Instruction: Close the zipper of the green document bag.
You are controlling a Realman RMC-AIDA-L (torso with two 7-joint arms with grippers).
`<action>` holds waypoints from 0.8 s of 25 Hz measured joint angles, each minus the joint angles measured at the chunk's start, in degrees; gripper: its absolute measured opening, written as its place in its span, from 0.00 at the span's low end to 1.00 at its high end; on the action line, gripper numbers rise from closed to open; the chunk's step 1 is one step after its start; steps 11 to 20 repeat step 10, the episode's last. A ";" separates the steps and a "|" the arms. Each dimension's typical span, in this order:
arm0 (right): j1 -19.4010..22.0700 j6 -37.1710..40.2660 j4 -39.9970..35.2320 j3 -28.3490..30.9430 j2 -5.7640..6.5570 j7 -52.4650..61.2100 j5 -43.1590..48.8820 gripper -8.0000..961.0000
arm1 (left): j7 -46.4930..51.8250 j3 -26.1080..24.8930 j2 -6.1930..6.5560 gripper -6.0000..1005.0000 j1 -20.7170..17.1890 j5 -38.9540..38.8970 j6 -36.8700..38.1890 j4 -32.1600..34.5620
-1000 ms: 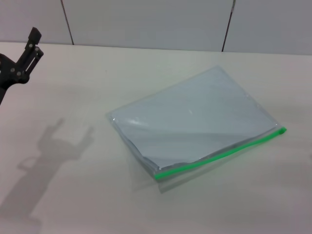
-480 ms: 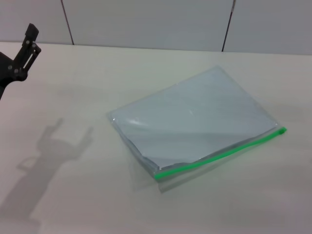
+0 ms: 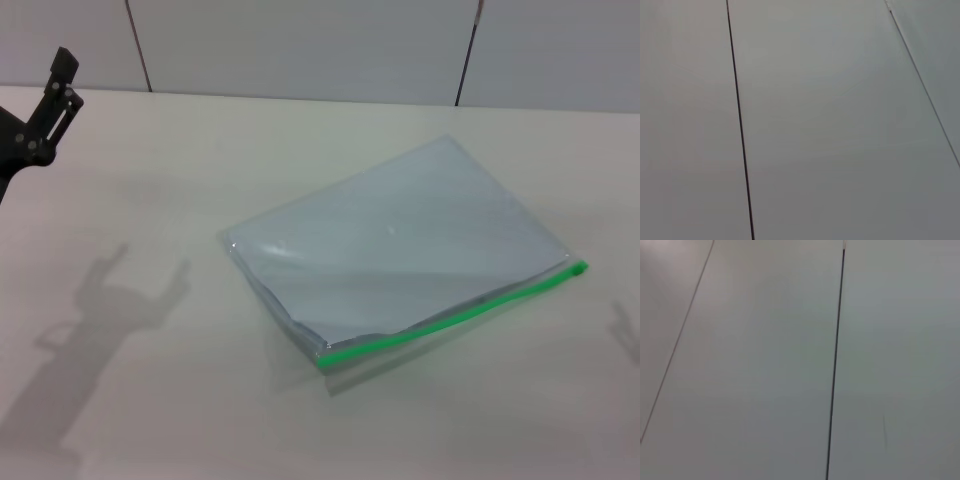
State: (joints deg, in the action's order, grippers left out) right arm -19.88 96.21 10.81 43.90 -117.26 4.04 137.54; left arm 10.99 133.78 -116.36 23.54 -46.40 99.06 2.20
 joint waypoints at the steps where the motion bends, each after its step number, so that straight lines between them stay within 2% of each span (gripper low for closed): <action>1: -0.05 -0.02 0.00 -0.24 0.02 0.00 -0.04 0.91 | 0.00 0.00 0.00 0.85 0.00 -0.01 0.00 0.00; 20: -0.82 0.01 0.01 -2.07 0.09 0.00 -0.01 0.91 | 0.00 -0.01 -0.03 0.85 -0.18 -0.01 0.00 0.00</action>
